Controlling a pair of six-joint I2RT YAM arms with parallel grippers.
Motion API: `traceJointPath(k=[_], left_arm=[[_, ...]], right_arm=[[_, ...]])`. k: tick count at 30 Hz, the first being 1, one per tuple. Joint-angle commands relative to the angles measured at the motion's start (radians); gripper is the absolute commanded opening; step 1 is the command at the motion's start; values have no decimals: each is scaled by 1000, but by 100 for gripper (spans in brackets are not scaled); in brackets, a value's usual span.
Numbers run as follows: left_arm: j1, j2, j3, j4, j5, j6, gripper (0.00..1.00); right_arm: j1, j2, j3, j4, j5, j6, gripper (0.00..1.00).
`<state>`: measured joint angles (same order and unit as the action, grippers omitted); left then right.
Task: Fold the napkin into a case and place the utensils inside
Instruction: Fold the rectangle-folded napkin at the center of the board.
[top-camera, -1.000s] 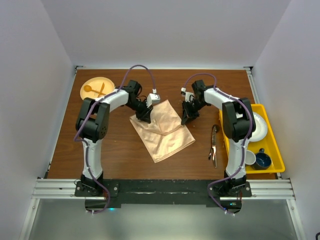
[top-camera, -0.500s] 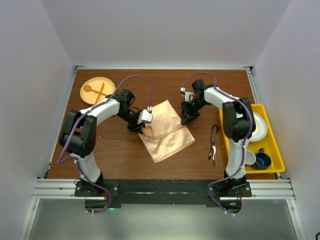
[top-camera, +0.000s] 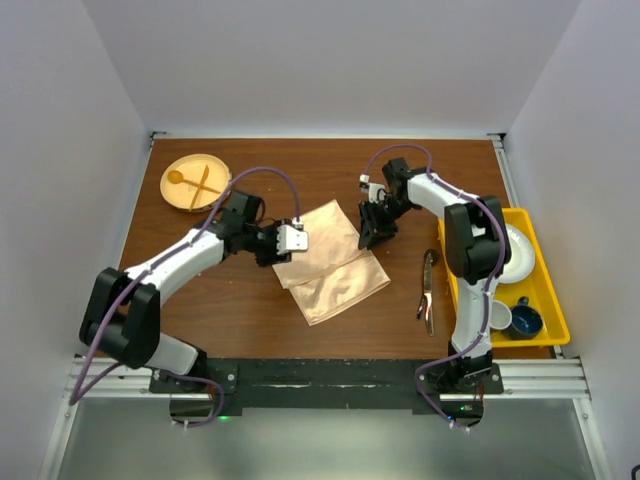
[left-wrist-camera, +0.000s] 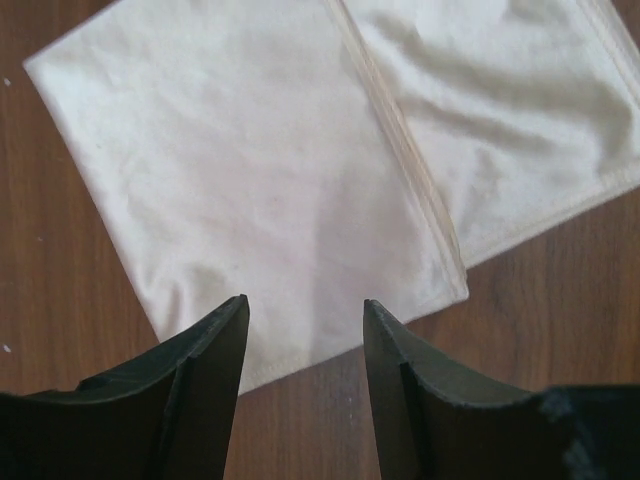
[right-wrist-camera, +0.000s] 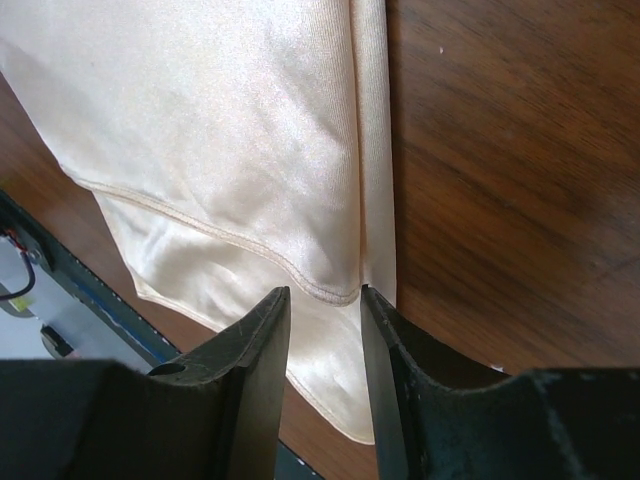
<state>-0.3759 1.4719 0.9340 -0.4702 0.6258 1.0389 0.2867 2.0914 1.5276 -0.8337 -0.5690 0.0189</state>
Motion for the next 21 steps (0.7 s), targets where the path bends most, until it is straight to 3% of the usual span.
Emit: traceJointPath(k=[1,5,13,21], left_arm=[[-174,-29,-70,369,-275,-347,53],[-245,13,-92,442,-379,-436,54],[-304,107,-80,412,-304,-429,57],[-327,148,-86,381,-258,-412,52]], right_arm=[[17,-31,26,10,4,3,39],[19,-16,19,19,6,7,38],[19,4,14,30,9,21,33],[19,12,26,16,4,21,25]])
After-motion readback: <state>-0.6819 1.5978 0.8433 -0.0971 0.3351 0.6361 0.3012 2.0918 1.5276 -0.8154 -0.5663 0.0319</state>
